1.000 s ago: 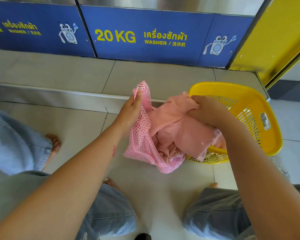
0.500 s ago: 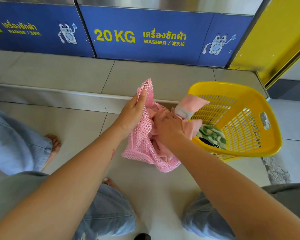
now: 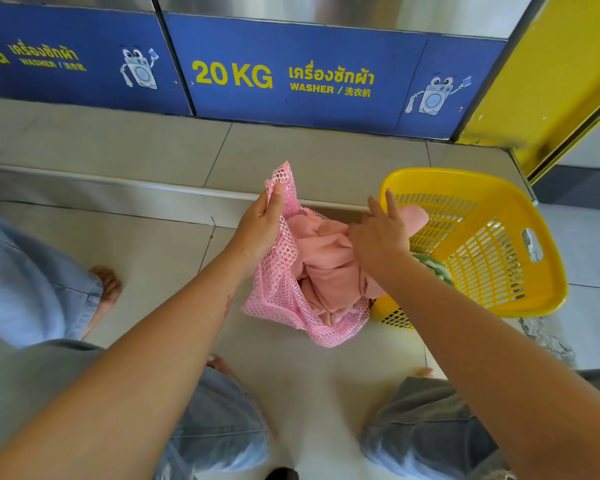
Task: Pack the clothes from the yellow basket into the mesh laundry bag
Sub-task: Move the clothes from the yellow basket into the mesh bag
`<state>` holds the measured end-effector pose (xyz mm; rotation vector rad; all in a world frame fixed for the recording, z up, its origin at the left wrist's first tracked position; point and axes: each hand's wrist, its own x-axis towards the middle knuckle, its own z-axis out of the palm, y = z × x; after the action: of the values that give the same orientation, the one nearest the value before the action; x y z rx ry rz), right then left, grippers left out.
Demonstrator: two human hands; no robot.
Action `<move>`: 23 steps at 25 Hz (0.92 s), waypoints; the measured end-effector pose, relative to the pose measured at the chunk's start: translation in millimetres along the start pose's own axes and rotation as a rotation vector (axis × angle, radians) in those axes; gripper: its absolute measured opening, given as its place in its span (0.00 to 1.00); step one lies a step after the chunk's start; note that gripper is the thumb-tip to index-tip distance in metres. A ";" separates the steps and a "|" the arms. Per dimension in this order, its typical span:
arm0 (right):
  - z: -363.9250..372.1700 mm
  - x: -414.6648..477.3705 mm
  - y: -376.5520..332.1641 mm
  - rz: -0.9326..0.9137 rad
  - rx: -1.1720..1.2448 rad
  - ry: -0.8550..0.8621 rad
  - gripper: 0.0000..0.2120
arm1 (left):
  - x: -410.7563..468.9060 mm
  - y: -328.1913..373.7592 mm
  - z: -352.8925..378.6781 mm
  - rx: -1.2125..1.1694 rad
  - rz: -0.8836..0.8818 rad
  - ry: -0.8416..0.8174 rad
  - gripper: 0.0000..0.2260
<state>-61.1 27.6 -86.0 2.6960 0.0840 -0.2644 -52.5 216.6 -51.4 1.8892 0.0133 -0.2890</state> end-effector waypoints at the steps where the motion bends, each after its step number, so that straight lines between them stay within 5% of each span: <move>1: -1.2 -0.3 -2.3 -0.009 0.031 0.025 0.18 | 1.3 -2.1 -2.6 0.005 -0.007 0.006 0.25; 6: -29.3 7.6 -31.1 0.062 0.674 0.213 0.15 | 8.1 -17.3 -17.4 0.046 -0.022 0.022 0.24; 9: -41.4 9.9 -72.6 -0.042 1.263 0.035 0.11 | 11.4 -26.2 -28.0 0.024 -0.021 -0.011 0.23; 13: -1.1 8.4 -126.7 -0.262 0.843 -0.091 0.20 | 15.2 -30.9 -38.7 0.115 -0.024 -0.087 0.24; 19: 50.4 29.8 -125.4 -0.244 0.362 -0.181 0.22 | 22.5 -20.5 -31.0 0.074 0.062 -0.109 0.23; 23: 74.8 23.9 -109.3 -0.168 0.739 0.087 0.18 | 33.3 -42.2 -42.0 0.104 -0.006 -0.029 0.24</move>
<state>-61.4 95.6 -202.2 3.4429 0.2892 -0.2650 -18.5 265.4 -84.8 1.9878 -0.0163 -0.3269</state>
